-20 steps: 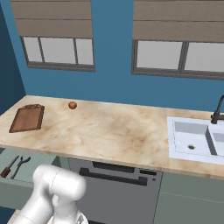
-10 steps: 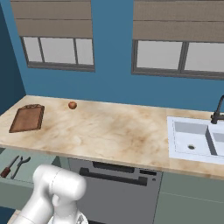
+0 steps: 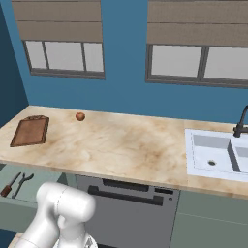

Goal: Open the drawer on the left and place the cutting tools on the cutting board.

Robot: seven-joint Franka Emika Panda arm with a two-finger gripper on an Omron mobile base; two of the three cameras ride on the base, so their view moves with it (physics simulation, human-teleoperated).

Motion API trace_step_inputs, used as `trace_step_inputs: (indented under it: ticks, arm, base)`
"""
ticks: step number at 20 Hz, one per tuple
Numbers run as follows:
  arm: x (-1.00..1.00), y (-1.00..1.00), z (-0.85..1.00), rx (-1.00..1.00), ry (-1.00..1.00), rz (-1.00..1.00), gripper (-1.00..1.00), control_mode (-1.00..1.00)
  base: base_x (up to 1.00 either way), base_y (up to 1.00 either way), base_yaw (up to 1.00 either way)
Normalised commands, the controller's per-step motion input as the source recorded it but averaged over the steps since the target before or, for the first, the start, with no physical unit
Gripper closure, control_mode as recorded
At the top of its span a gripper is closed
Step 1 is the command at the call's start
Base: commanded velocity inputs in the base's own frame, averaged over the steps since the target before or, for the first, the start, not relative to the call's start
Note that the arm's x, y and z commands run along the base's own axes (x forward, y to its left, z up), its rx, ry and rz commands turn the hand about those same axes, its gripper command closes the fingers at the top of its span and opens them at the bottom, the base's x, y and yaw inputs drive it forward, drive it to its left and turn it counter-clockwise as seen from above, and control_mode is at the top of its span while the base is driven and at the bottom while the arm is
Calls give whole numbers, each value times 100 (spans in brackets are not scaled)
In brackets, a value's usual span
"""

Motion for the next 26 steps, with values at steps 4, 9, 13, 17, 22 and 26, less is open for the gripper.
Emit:
trace_step_inputs:
  ticks: [4,9,13,17,22,26]
  arm:
    - [-2,0,0,0,0,0,-100,-100]
    - [-16,0,5,0,0,0,-100,-100]
    - [-18,0,13,0,0,0,-100,-100]
    - [-20,0,15,0,0,0,-100,-100]
    - [-21,0,12,0,0,0,-100,-100]
    - [-9,0,17,0,0,0,-100,-100]
  base:
    - [0,0,0]
    - [0,0,0]
    - [0,0,0]
    - [0,0,0]
    - [0,0,0]
    - [0,0,0]
